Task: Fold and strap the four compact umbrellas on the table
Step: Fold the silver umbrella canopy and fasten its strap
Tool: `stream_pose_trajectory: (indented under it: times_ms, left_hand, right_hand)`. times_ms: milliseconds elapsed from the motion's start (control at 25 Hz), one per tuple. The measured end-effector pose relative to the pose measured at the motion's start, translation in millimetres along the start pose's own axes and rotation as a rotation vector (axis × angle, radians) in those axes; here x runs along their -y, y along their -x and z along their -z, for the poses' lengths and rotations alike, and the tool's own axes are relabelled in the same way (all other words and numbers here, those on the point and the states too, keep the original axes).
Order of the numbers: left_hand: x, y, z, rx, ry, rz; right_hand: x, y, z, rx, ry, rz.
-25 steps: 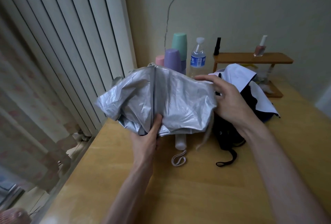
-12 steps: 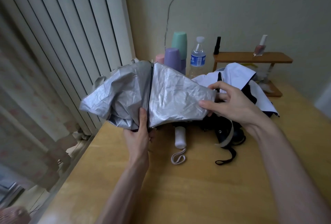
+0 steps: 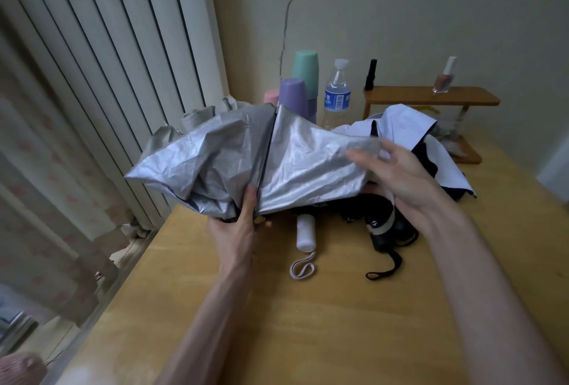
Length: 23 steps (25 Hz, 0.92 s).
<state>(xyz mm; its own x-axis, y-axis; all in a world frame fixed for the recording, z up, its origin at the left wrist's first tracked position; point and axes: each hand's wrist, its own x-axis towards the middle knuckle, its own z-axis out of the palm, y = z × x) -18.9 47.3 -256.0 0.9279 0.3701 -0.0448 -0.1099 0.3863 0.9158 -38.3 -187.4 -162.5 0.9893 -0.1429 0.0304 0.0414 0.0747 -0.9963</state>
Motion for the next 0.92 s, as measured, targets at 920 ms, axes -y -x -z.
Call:
stream_pose_trajectory:
  times_ms: [920]
  left_hand:
    - [5.2,-2.9,8.5,0.469,-0.312,-0.16]
  right_hand:
    - [47.5,21.5,-38.2,0.223,-0.23,0.109]
